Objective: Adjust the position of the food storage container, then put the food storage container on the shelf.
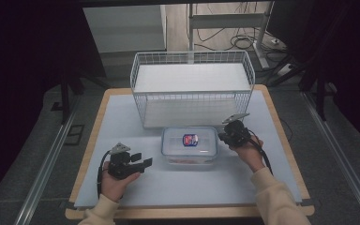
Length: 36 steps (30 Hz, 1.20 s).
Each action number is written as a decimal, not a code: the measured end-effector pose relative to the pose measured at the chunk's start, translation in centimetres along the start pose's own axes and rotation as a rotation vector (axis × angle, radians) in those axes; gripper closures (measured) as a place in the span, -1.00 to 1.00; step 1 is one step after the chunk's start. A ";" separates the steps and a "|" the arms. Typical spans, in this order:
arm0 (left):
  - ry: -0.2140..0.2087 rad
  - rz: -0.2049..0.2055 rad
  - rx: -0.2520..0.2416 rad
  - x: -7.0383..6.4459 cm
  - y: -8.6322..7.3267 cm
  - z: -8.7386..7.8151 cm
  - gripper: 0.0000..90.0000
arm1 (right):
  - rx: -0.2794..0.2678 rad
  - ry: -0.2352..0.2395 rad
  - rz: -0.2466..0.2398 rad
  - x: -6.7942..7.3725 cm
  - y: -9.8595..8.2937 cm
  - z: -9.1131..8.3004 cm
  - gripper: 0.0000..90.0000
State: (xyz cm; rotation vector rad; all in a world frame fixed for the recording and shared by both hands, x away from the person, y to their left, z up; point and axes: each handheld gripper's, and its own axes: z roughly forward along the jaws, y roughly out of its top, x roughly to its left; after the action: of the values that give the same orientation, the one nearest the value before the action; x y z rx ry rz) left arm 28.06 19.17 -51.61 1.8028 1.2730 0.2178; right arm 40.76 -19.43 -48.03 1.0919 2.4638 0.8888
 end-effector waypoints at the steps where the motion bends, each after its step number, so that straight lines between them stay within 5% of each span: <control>1: 0.000 0.001 0.000 0.0 0.0 0.0 -0.11 | -0.010 0.000 0.007 -0.1 -0.1 -0.2 1.00; 4: 0.001 0.002 -0.001 0.0 0.0 -0.1 -0.11 | -0.048 -0.018 0.026 -0.9 -0.9 -1.7 1.00; 11: 0.004 -0.011 -0.015 0.2 0.2 -0.3 -0.15 | -0.104 0.029 0.093 -2.5 -4.3 -4.7 1.00; 13: 0.004 -0.015 -0.013 0.2 0.2 -0.2 -0.19 | -0.121 0.061 0.121 -2.8 -5.1 -5.3 0.80; 16: 0.005 -0.038 -0.018 0.2 0.6 -0.1 -0.32 | -0.135 0.088 0.153 -3.1 -6.0 -5.4 0.12; 23: -0.069 -0.107 -0.009 0.7 2.3 0.5 -0.55 | -0.171 0.144 0.223 -3.4 -6.8 -5.6 -0.33; 30: -0.189 -0.169 -0.003 1.2 4.8 2.2 -0.61 | -0.186 0.171 0.218 -2.9 -6.6 -5.6 -0.44; 36: -0.224 -0.164 0.036 1.2 6.4 4.3 -0.62 | -0.181 0.169 0.229 -3.1 -6.7 -5.7 -0.45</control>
State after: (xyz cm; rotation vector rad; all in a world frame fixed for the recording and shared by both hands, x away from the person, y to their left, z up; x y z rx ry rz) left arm 35.45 17.23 -49.78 1.6897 1.2617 -0.0965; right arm 36.27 -27.59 -47.96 1.2984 2.3615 1.2944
